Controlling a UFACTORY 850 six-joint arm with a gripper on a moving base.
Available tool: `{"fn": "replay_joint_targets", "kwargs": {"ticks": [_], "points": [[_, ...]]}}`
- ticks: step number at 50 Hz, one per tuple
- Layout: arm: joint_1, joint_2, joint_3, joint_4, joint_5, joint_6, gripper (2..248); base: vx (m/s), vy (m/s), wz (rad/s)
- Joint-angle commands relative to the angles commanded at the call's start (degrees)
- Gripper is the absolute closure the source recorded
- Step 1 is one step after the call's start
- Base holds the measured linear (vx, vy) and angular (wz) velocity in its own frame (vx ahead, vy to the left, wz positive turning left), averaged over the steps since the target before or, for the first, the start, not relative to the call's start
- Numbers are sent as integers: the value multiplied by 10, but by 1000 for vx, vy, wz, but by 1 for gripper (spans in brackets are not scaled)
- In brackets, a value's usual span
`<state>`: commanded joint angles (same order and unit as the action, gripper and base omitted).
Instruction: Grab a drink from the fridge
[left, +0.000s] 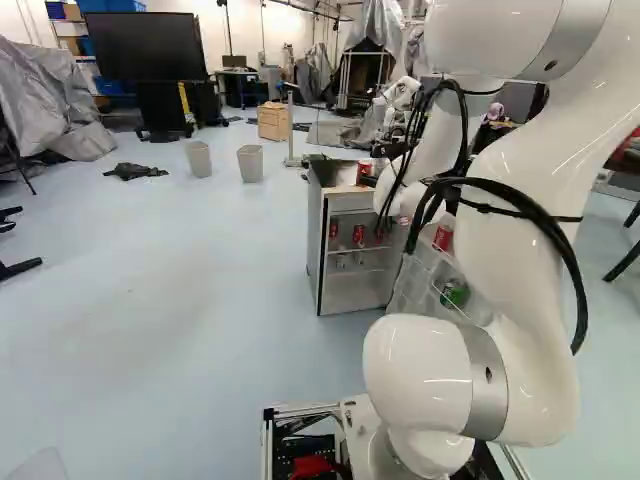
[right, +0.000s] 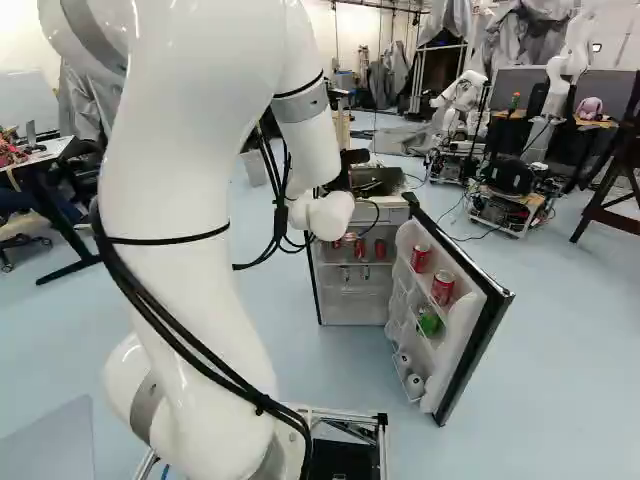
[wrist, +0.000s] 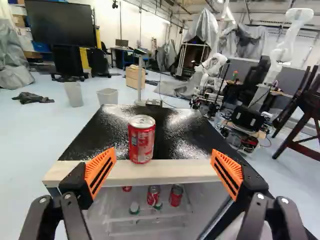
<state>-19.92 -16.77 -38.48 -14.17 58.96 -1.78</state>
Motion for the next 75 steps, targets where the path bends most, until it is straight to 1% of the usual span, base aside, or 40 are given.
{"fn": "replay_joint_targets", "kwargs": {"ticks": [10, 31, 47, 60, 68, 75], "points": [[-19, 23, 13, 37, -49, 0, 3, 0, 0, 0], [-59, 63, 28, 145, -141, 0, 3, 0, 0, 0], [-91, 83, 25, 227, -217, 0, 3, 0, 0, 0], [-115, 93, 18, 287, -281, 0, 3, 0, 0, 0], [-131, 99, 12, 311, -321, 0, 3, 0, 0, 0], [-143, 102, 5, 317, -342, 0, 3, 0, 0, 0]]}}
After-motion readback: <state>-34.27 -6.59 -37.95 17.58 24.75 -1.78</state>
